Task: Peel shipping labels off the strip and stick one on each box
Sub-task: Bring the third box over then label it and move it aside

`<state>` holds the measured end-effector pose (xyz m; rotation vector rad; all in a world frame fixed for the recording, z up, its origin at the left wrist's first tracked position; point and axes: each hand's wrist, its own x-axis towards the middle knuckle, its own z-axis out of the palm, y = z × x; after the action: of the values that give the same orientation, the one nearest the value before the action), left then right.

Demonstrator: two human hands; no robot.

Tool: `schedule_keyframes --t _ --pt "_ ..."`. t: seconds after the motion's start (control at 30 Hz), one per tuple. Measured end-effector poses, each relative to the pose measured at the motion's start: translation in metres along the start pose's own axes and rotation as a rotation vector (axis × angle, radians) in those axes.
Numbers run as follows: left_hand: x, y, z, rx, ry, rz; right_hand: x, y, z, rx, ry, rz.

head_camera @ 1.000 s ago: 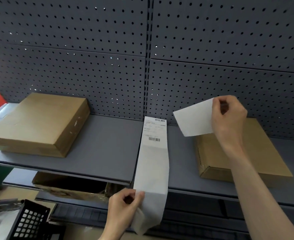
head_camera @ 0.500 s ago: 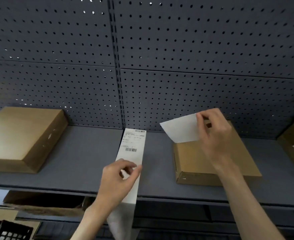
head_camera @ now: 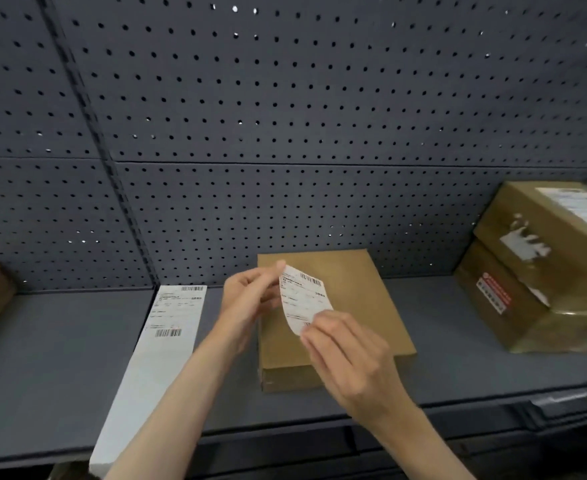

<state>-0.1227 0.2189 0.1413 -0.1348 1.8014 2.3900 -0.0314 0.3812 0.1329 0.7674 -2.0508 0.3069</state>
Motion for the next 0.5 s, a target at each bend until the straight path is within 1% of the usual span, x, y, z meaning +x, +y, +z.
schedule_keyframes --t 0.1,0.2,0.27,0.3,0.33,0.37,0.4,0.43,0.47,0.5 --pt "0.006 -0.005 0.014 0.036 0.036 0.051 -0.016 0.003 -0.002 -0.035 -0.038 -0.042" --pt "0.012 -0.011 0.028 0.025 0.101 0.055 -0.030 0.008 -0.003 -0.050 -0.107 -0.069" --pt "0.016 -0.015 0.035 0.001 0.121 0.065 -0.039 0.013 -0.006 0.002 -0.190 -0.043" --pt "0.017 -0.017 0.038 -0.013 0.128 0.071 -0.044 0.017 -0.009 0.052 -0.227 0.013" --pt "0.019 -0.018 0.040 -0.030 0.130 0.072 -0.048 0.021 -0.010 0.122 -0.242 0.104" --pt "0.020 -0.018 0.042 -0.050 0.126 0.068 -0.049 0.026 -0.013 0.202 -0.224 0.244" --pt "0.021 -0.018 0.043 -0.066 0.118 0.063 -0.047 0.033 -0.015 0.281 -0.184 0.438" --pt "0.022 -0.017 0.044 -0.074 0.107 0.060 -0.043 0.040 -0.017 0.353 -0.157 0.674" --pt "0.024 -0.017 0.045 -0.076 0.092 0.057 -0.038 0.049 -0.017 0.429 -0.183 0.908" --pt "0.027 -0.016 0.046 -0.079 0.073 0.054 -0.031 0.059 -0.017 0.513 -0.262 1.113"
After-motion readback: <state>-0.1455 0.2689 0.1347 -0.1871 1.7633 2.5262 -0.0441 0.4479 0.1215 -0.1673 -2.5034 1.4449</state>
